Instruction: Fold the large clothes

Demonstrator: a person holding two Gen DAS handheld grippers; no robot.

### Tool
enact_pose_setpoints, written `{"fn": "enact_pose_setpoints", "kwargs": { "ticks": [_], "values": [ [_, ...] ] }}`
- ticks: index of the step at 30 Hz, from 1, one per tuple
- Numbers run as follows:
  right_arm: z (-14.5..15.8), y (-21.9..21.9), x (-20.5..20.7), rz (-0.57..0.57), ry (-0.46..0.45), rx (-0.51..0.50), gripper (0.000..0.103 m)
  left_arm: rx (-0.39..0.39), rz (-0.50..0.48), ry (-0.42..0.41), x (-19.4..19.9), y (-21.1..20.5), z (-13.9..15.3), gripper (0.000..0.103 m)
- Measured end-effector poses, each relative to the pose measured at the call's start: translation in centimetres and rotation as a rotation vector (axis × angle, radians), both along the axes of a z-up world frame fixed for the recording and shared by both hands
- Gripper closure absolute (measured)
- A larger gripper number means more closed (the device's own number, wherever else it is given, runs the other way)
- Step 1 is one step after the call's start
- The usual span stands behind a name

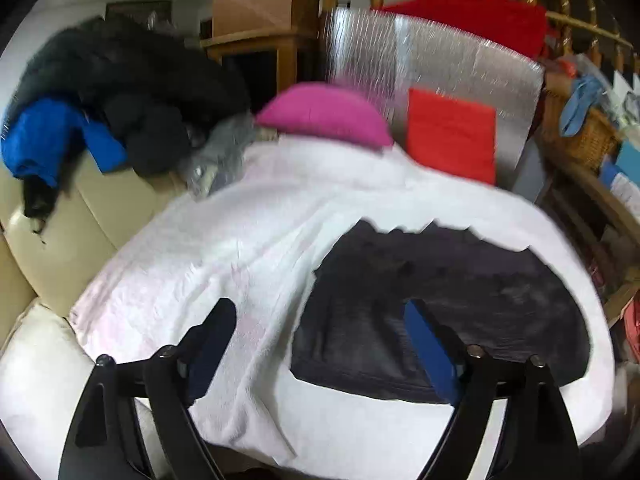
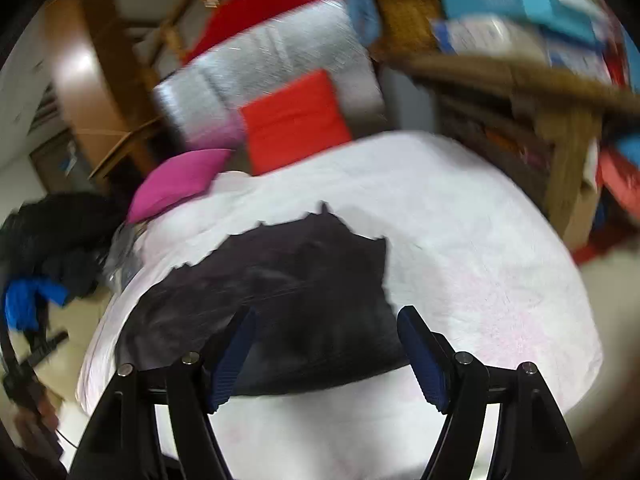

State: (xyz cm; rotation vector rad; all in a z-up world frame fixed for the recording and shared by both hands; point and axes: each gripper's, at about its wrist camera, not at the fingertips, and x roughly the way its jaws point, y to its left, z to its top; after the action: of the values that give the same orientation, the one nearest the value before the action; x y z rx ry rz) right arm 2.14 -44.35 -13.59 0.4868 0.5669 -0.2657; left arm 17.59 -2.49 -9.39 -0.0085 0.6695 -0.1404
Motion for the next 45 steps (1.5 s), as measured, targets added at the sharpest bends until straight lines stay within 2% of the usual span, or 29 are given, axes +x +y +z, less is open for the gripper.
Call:
{"fn": "enact_pose_setpoints", "kwargs": {
  "ticks": [2, 8, 12, 19, 25, 28, 37, 45],
  "values": [
    [1.5, 2.5, -1.1, 0.016, -0.017, -0.046, 0.026, 0.019, -0.008, -0.062, -2.6, -1.1, 2.0, 0.014],
    [5.6, 11.0, -4.1, 0.048, -0.056, -0.178, 0.026, 0.102, -0.022, -0.183, -10.1, -2.5, 6.1, 0.008],
    [7.2, 13.8, -6.8, 0.025, -0.072, -0.232, 0.026, 0.116, -0.026, -0.245, -13.6, -3.1, 7.8, 0.001],
    [8.5, 15.0, -10.3, -0.029, -0.091, -0.18, 0.026, 0.11, 0.005, -0.293, -17.4, -2.7, 9.2, 0.001],
    [9.9, 15.9, -12.0, -0.084, -0.122, -0.205, 0.026, 0.147, 0.027, -0.318, -19.7, -2.9, 9.5, 0.0],
    [10.5, 16.2, -12.7, -0.105, -0.133, -0.216, 0.026, 0.14, 0.016, -0.332, -20.7, -2.8, 9.8, 0.0],
    [10.1, 17.0, -12.6, -0.092, -0.114, -0.208, 0.026, 0.13, 0.028, -0.381, -22.1, -2.4, 11.0, 0.0],
    [9.7, 17.2, -12.2, -0.09, -0.103, -0.204, 0.026, 0.133, 0.02, -0.37, -21.9, -2.5, 10.8, 0.0]
  ]
}}
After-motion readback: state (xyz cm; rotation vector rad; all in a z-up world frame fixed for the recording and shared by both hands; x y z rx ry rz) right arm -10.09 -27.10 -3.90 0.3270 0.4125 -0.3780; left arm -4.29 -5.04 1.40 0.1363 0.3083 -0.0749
